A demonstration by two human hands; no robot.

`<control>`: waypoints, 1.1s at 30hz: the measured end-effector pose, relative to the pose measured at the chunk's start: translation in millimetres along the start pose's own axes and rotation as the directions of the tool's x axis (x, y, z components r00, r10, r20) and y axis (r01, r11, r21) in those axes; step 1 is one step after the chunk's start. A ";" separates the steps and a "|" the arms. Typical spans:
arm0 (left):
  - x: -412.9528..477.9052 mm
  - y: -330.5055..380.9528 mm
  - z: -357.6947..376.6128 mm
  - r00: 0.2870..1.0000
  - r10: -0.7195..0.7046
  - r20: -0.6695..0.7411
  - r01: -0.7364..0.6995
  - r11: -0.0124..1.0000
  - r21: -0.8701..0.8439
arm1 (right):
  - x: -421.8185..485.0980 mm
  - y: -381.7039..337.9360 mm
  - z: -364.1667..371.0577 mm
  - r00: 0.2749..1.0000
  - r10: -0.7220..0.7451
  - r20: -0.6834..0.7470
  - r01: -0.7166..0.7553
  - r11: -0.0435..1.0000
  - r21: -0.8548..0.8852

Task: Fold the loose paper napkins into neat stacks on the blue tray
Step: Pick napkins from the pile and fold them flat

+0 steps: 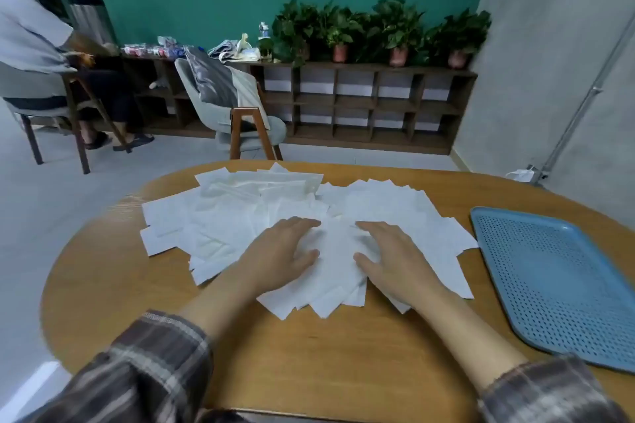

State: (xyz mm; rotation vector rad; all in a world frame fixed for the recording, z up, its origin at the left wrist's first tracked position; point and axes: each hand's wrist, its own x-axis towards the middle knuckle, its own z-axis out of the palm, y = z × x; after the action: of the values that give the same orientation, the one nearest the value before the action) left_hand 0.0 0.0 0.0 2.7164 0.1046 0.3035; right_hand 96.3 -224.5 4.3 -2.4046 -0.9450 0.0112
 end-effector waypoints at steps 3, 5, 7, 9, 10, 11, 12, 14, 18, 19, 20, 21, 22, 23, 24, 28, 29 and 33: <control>21.1 -6.3 9.2 0.998 -0.053 -0.026 0.051 0.997 -0.059 | 7.0 5.8 11.1 1.000 0.031 0.003 -0.031 0.999 0.013; 38.1 -11.4 12.8 0.998 -0.070 -0.004 0.069 0.993 -0.091 | 14.8 9.0 18.4 0.999 0.042 0.017 -0.043 0.999 0.022; 50.5 -17.7 17.4 0.997 -0.067 -0.028 0.062 0.987 -0.147 | 21.9 11.6 22.9 0.999 0.047 -0.002 -0.046 0.998 0.051; 55.1 -25.6 25.7 0.995 -0.053 -0.085 0.038 0.985 -0.171 | 26.1 14.3 28.4 0.996 0.065 -0.055 -0.056 0.987 0.148; 54.7 -28.1 29.9 0.993 -0.047 -0.112 0.026 0.982 -0.187 | 27.1 16.0 31.4 0.994 0.074 -0.086 -0.054 0.975 0.214; 53.6 -31.4 34.3 0.988 -0.036 -0.148 0.001 0.974 -0.228 | 27.6 17.5 33.7 0.990 0.080 -0.118 -0.044 0.959 0.280; 52.8 -33.4 37.3 0.983 -0.026 -0.183 -0.027 0.960 -0.280 | 27.9 18.5 35.1 0.986 0.084 -0.144 -0.031 0.940 0.339; 51.8 -31.5 34.8 0.974 -0.031 -0.224 -0.057 0.924 -0.378 | 28.3 18.2 32.9 0.978 0.101 -0.180 -0.010 0.894 0.447; 47.5 -19.3 24.4 0.963 -0.033 -0.267 -0.110 0.856 -0.504 | 31.3 25.0 27.4 0.970 0.140 -0.198 0.000 0.819 0.574; 45.7 -15.9 24.6 0.963 -0.033 -0.267 -0.116 0.843 -0.524 | 31.2 26.6 26.8 0.972 0.142 -0.186 -0.008 0.813 0.582; 44.4 -13.5 25.9 0.964 -0.041 -0.263 -0.116 0.826 -0.552 | 31.3 28.4 26.4 0.973 0.145 -0.177 -0.015 0.811 0.585; 43.5 -12.3 28.0 0.965 -0.059 -0.257 -0.105 0.808 -0.580 | 31.5 30.4 26.2 0.973 0.149 -0.176 -0.018 0.810 0.586; 43.4 -12.4 30.1 0.964 -0.081 -0.253 -0.092 0.790 -0.606 | 31.6 31.6 25.5 0.972 0.154 -0.175 -0.022 0.806 0.591; 43.5 -13.3 31.0 0.964 -0.106 -0.246 -0.076 0.772 -0.631 | 31.5 32.0 24.9 0.973 0.156 -0.170 -0.023 0.799 0.601; 43.5 -13.7 30.6 0.961 -0.133 -0.241 -0.061 0.752 -0.656 | 31.1 31.6 24.3 0.974 0.154 -0.164 -0.024 0.795 0.606; 40.7 -8.8 24.9 0.934 -0.224 -0.278 -0.065 0.657 -0.751 | 27.1 27.5 22.4 0.979 0.158 -0.129 -0.044 0.783 0.620; 40.2 -7.3 23.6 0.919 -0.252 -0.303 -0.078 0.638 -0.766 | 26.5 27.3 21.8 0.978 0.160 -0.130 -0.042 0.769 0.638; 38.9 -3.9 21.0 0.894 -0.336 -0.298 -0.059 0.568 -0.821 | 27.7 22.0 16.7 0.974 0.191 -0.125 0.014 0.496 0.868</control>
State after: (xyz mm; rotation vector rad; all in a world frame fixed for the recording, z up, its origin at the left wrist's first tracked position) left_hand 42.5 0.1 -12.7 1.6479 0.2404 0.7005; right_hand 127.6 -212.0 -15.7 -1.4358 -0.4989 0.2246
